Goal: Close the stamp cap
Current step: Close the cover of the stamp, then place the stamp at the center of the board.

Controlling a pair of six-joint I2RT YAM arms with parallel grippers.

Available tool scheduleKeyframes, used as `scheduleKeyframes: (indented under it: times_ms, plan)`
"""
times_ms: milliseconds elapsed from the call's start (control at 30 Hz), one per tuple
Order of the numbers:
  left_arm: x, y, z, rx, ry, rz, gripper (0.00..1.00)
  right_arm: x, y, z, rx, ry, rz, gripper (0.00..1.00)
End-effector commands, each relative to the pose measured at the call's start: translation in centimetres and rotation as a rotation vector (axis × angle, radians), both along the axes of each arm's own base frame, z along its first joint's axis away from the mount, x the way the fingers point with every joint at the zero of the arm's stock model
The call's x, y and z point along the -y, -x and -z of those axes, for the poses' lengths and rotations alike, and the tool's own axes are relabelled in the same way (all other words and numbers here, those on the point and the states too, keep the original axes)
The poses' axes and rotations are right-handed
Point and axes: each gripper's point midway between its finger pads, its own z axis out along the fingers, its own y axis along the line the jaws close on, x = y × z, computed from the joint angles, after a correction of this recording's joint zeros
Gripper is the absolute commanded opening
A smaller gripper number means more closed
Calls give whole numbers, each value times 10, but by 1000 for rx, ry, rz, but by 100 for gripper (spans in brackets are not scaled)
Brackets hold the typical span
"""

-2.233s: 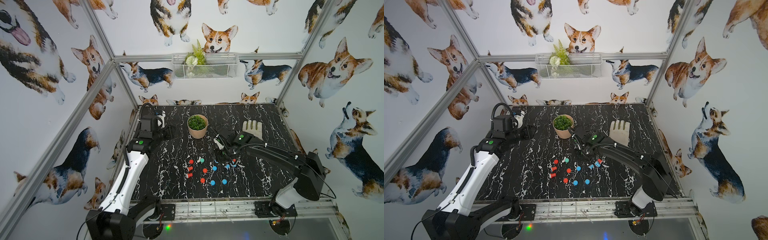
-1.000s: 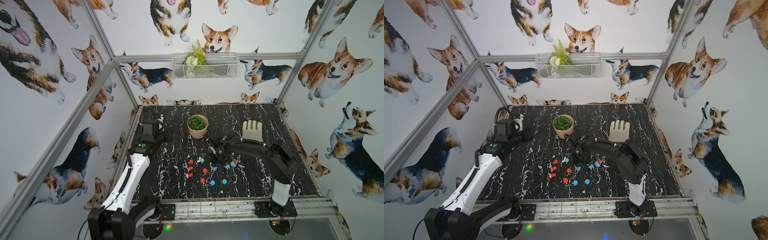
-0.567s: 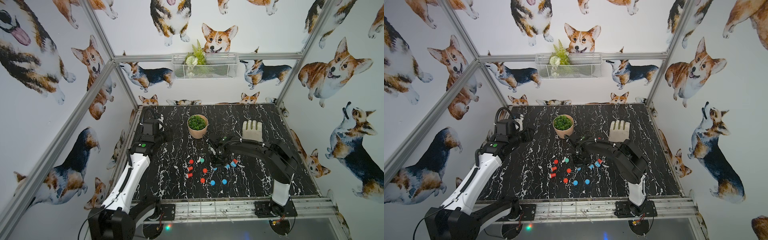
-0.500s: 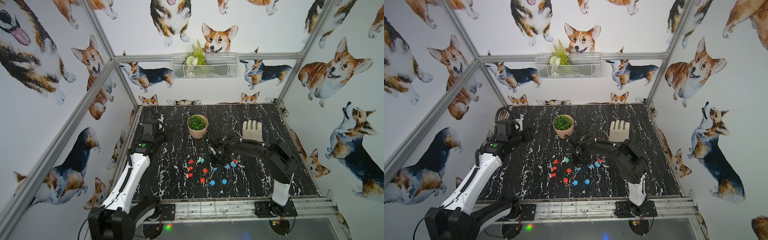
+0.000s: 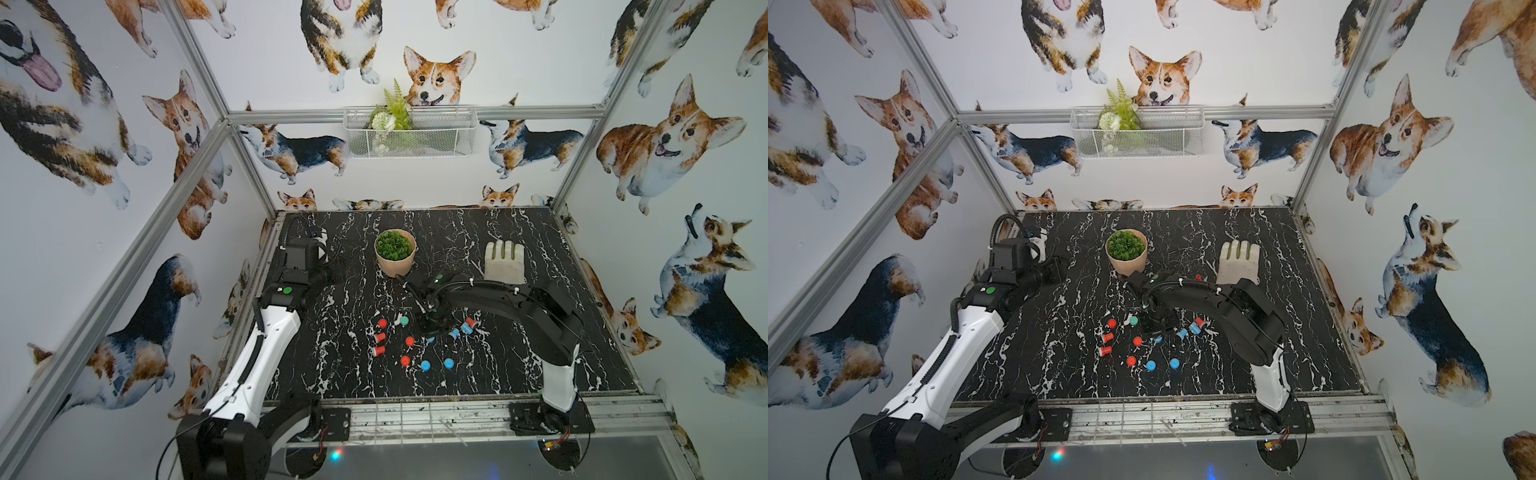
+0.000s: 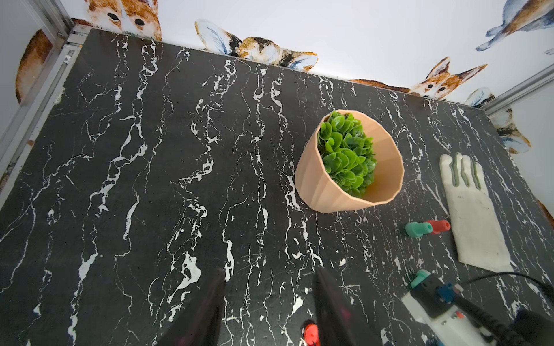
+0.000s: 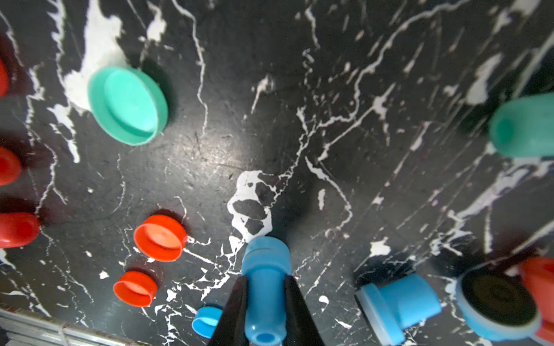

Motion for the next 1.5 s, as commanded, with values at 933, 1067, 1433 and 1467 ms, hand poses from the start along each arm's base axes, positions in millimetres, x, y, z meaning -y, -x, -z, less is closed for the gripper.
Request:
scheduleKeyframes:
  times_ms: [933, 1067, 1433, 1467]
  plan:
    - [0, -4, -3, 15, 1, 1, 51, 23, -59, -68, 59, -55, 47, 0]
    - [0, -4, -2, 12, 1, 1, 51, 34, -95, -74, 92, -56, 85, 0]
    - [1, -6, 0, 7, 0, 1, 51, 37, -166, -58, 106, 19, 68, 0]
    - [0, -6, -1, 8, -1, 1, 51, 36, -168, -56, 104, 23, 63, 0]
